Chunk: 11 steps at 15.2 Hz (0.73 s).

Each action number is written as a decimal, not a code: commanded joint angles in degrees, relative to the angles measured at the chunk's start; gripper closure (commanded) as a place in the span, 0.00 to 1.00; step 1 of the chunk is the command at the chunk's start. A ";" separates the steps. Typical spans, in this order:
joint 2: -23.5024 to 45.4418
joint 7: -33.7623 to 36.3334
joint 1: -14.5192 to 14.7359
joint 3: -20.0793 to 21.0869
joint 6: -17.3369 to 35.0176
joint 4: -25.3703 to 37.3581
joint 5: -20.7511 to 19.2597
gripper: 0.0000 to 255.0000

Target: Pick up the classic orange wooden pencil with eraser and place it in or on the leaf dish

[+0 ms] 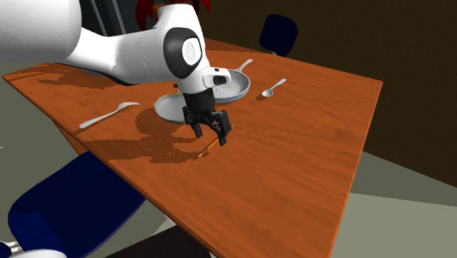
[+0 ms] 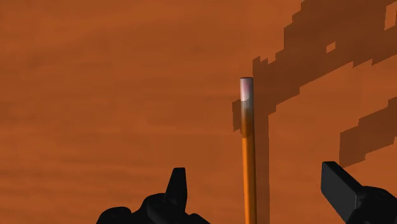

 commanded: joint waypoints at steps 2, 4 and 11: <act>-0.01 0.00 0.00 -0.01 0.07 -0.07 0.00 0.00; -0.01 0.00 0.00 -0.01 0.06 -0.06 0.00 0.00; 0.00 0.00 0.00 0.00 0.05 -0.04 -0.01 1.00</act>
